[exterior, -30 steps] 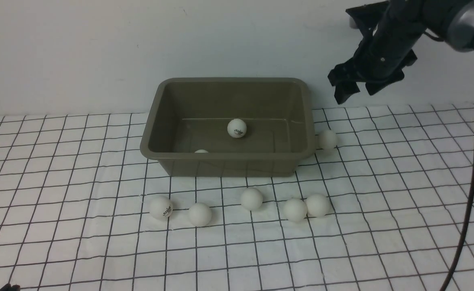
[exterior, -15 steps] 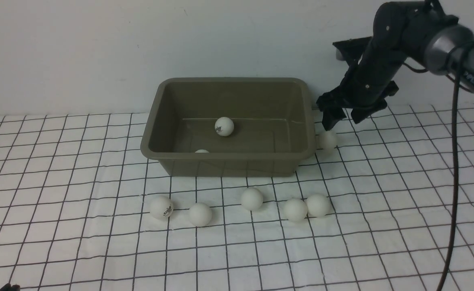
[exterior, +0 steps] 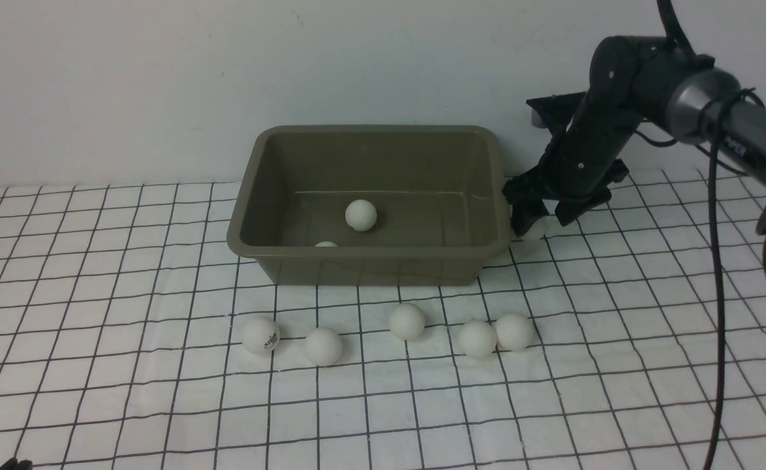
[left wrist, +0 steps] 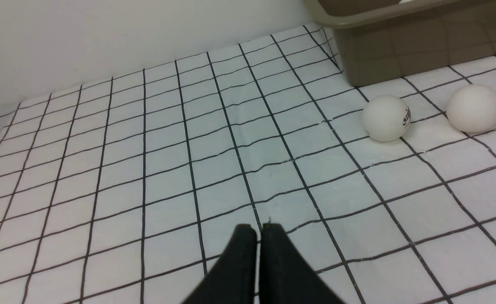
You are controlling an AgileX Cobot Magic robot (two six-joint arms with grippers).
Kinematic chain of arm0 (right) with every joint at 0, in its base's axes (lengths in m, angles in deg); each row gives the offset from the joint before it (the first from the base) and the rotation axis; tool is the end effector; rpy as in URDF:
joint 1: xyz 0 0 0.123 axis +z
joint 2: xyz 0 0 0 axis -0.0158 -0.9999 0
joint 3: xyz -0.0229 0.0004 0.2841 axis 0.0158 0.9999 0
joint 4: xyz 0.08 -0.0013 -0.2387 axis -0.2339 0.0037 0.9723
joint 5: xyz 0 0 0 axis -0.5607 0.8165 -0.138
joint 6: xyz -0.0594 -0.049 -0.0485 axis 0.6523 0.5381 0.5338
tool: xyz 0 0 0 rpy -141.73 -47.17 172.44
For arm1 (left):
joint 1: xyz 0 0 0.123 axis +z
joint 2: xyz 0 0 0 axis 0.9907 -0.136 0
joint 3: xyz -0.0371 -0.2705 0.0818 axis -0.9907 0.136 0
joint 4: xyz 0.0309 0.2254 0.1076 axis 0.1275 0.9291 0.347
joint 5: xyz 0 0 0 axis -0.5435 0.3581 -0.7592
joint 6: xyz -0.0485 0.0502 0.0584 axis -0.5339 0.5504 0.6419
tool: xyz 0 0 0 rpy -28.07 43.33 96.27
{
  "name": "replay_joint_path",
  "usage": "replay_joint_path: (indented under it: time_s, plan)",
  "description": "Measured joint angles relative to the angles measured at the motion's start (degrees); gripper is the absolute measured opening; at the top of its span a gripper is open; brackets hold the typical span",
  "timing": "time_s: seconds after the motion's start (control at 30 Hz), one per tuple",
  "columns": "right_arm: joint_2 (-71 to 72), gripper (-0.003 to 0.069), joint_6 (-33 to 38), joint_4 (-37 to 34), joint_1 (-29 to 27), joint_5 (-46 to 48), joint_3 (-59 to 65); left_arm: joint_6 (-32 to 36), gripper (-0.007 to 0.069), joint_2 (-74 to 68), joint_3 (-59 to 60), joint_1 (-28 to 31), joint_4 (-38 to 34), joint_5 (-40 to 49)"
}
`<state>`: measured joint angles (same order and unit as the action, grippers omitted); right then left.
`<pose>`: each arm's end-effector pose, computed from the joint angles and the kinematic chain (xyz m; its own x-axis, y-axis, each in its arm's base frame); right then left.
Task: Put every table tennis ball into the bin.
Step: Use the right arm to clamp the table tennis ball closest to it
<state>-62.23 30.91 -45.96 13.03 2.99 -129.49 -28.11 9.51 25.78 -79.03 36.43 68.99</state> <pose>0.4924 0.1208 0.1686 -0.9264 -0.3269 -0.1868 -0.3540 0.9252 0.1365 0.0532 -0.0069 0.1733 -0.2586 0.1714 -0.9507 0.0983 0.9837 0.1506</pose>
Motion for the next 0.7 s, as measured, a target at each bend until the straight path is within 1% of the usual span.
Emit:
replay_joint_path:
  time_s: [0.4, 0.57, 0.7]
  plan:
    - [-0.52, 0.0509, 1.11, -0.22, 0.0, -0.89, 0.0, 0.0, -0.0004, 0.0, 0.0, 0.0, 0.0, 0.0]
    - [-0.52, 0.0465, 1.15, -0.25, 0.0, -1.22, 0.0, 0.0, -0.0004, 0.0, 0.0, 0.0, 0.0, 0.0]
    - [-0.52, 0.0403, 1.33, -0.53, 0.0, -1.49, 0.0, 0.0, -0.0004, 0.0, 0.0, 0.0, 0.0, 0.0]
